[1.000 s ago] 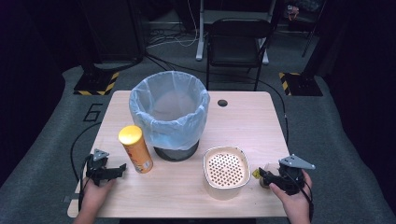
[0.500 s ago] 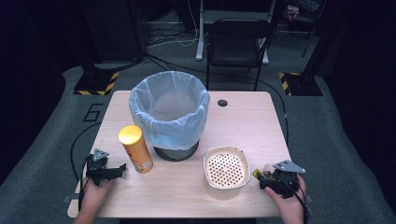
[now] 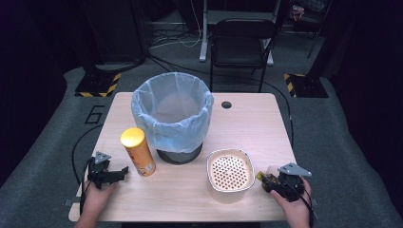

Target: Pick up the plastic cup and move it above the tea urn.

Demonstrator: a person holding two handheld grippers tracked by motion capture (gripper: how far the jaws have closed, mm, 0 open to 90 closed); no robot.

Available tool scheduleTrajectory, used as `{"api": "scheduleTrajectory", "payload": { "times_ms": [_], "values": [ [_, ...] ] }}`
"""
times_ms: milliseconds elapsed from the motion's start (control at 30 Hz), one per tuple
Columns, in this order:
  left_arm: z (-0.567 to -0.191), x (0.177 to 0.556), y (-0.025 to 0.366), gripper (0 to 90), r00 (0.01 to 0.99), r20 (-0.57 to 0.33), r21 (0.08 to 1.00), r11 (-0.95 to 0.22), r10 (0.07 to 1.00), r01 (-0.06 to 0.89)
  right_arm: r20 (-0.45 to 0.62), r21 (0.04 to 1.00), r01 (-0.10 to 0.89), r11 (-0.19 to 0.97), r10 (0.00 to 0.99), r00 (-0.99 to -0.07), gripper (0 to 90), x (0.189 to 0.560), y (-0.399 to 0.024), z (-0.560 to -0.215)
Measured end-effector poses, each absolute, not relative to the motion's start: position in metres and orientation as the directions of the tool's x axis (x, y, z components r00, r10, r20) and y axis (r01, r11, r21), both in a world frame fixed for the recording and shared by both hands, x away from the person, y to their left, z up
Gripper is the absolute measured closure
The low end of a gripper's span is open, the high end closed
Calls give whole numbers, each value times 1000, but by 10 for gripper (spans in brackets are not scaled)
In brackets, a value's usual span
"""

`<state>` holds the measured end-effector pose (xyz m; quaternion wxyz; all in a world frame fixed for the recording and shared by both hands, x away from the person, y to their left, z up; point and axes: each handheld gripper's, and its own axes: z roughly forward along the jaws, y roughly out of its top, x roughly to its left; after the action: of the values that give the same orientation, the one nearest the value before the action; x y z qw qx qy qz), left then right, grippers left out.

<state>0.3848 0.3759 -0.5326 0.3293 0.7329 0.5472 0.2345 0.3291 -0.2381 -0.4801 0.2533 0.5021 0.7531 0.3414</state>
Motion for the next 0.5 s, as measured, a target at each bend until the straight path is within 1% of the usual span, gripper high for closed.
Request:
{"api": "scheduleTrajectory", "payload": {
  "times_ms": [33, 67, 400, 500],
  "values": [
    [-533, 385, 376, 56, 291, -17, 739, -184, 957, 648, -38, 768, 583, 267, 926, -375, 268, 329, -239, -481],
    [-533, 385, 376, 56, 291, -17, 739, -184, 957, 648, -17, 770, 587, 251, 927, -374, 270, 329, -238, -481],
    [-533, 385, 376, 56, 291, -18, 741, -183, 956, 646, -25, 769, 579, 273, 917, -399, 308, 329, -238, -479],
    [-533, 385, 376, 56, 291, -17, 739, -184, 956, 648, -33, 769, 569, 292, 907, -420, 316, 330, -240, -476]
  ]
}}
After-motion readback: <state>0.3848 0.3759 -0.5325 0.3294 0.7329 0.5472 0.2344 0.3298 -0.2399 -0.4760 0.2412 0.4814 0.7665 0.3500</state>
